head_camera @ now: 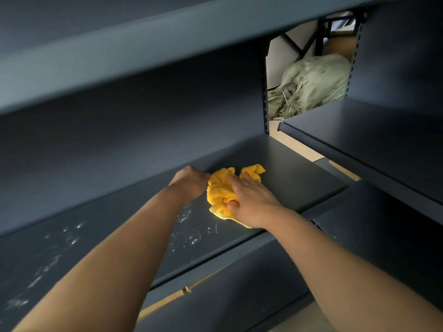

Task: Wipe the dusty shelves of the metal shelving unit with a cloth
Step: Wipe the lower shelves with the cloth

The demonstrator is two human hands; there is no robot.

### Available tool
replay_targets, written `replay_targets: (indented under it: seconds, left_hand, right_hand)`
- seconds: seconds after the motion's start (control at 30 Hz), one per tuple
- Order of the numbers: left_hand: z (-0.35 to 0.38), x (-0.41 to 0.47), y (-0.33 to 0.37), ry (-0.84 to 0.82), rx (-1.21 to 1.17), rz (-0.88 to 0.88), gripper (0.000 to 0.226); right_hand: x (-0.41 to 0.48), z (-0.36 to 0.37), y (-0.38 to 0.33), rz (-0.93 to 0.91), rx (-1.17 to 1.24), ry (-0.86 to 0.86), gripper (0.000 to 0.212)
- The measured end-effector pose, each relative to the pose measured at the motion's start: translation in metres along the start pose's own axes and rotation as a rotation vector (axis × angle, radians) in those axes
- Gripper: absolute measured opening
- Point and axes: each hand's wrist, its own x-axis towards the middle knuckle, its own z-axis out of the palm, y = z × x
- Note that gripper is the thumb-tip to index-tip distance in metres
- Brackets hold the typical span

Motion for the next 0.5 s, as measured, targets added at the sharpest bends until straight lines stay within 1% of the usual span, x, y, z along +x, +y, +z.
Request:
replay_targets:
  seconds: [0.07, 0.1, 0.13, 0.17, 0.2, 0.23, 0.27, 0.3, 0.37, 0.47, 0.5]
  left_hand:
    - [0.005, -0.004, -0.002, -0.063, -0.066, 0.005, 0.051]
    - [0.005, -0.007, -0.001, -0.089, -0.067, 0.007, 0.061]
    - [0.006, -0.009, 0.001, -0.113, -0.095, 0.003, 0.070]
    - [0.006, -0.012, 0.004, -0.138, -0.144, 0.000, 0.080]
    - [0.009, -0.013, 0.007, -0.152, -0.184, -0.006, 0.091]
    - [0.012, -0.016, 0.012, -0.153, -0.184, -0.015, 0.102]
    - [0.016, -0.019, 0.018, -0.146, -0.144, -0.018, 0.107]
    - [0.021, -0.021, 0.024, -0.108, -0.080, -0.008, 0.104]
    - [0.022, -0.023, 0.034, -0.004, 0.040, 0.036, 0.086]
    - [0.008, -0.016, 0.028, 0.055, 0.084, 0.031, 0.067]
    - [0.002, -0.014, 0.021, 0.102, 0.123, 0.017, 0.061]
  right_hand:
    - [-0.009, -0.013, 0.004, 0.025, 0.151, -0.103, 0.085]
    - [-0.014, -0.020, 0.007, 0.048, 0.242, -0.125, 0.085]
    - [-0.019, -0.025, 0.012, 0.063, 0.297, -0.103, 0.080]
    - [-0.024, -0.028, 0.017, 0.069, 0.275, -0.055, 0.070]
    - [-0.029, -0.029, 0.022, 0.084, 0.192, -0.006, 0.061]
    - [-0.034, -0.029, 0.026, 0.108, 0.109, 0.022, 0.054]
    - [-0.039, -0.027, 0.028, 0.137, 0.052, 0.027, 0.050]
    - [-0.042, -0.025, 0.029, 0.163, 0.020, 0.021, 0.048]
    - [-0.048, -0.023, 0.028, 0.184, -0.004, 0.038, 0.046]
    - [-0.054, -0.025, 0.022, 0.184, -0.018, 0.087, 0.046]
    - [-0.056, -0.027, 0.020, 0.187, -0.025, 0.087, 0.047]
